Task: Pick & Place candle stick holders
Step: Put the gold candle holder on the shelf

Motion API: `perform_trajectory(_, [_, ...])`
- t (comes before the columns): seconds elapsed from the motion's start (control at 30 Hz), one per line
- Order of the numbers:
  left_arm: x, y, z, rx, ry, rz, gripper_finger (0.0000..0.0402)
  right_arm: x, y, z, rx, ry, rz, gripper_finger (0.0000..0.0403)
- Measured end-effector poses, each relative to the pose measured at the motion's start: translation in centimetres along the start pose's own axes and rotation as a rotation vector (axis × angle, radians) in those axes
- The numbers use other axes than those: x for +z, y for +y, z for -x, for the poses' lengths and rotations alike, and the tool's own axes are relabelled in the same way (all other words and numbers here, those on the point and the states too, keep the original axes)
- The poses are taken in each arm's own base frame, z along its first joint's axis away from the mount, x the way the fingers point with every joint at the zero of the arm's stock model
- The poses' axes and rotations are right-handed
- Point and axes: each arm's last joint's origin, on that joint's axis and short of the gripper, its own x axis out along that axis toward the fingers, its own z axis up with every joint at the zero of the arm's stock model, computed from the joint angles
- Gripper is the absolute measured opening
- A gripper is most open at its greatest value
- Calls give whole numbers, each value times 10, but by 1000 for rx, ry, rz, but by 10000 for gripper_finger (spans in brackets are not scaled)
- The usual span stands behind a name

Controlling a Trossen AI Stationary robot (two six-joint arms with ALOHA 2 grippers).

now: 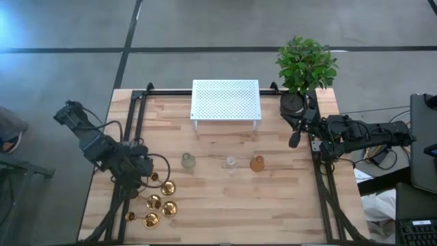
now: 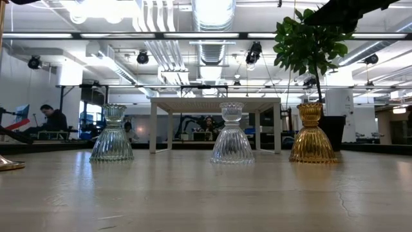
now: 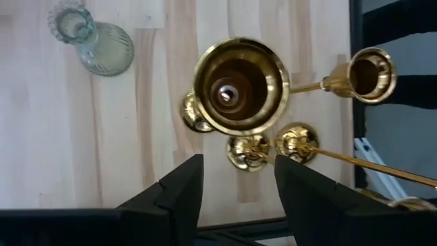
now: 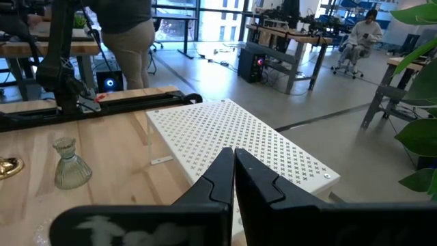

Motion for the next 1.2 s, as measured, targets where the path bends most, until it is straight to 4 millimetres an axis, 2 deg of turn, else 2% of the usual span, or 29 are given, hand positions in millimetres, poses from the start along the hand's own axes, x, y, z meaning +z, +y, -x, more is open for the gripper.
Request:
perform_trajectory(0.43, [2,1,-33,0,-34,-14,186,0,0,0,1,0,0,8])
perform_trajectory(1.2, [10,1,-35,11,-119,-41,183,0,0,0,0,0,0,8])
